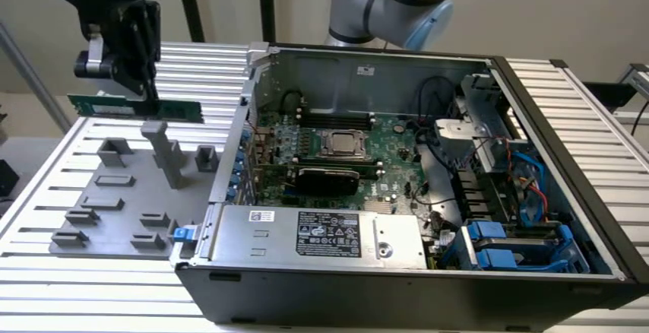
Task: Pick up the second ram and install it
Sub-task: 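Pick up the second ram and move it above second insertion slot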
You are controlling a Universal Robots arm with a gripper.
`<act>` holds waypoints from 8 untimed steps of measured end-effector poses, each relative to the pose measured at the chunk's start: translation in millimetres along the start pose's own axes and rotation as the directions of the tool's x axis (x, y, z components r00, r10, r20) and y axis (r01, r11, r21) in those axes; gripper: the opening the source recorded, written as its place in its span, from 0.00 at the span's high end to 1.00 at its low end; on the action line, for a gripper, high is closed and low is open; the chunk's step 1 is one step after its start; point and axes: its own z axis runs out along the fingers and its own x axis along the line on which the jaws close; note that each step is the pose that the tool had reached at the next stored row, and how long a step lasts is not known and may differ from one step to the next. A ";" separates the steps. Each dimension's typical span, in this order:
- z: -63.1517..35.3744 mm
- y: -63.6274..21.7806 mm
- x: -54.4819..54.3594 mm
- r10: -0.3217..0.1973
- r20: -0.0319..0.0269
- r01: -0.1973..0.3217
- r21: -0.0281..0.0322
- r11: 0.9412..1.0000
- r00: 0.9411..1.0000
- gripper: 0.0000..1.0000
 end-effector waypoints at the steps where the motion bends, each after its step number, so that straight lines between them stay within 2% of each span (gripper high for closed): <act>1: -3.6 -4.3 0.1 0.000 0.000 0.000 0.000 1.000 1.000 0.86; 3: -7.7 -13.5 0.2 0.000 0.000 0.000 0.000 1.000 1.000 0.86; 8: -9.8 -36.1 0.9 0.000 0.000 0.000 0.000 1.000 1.000 0.86</act>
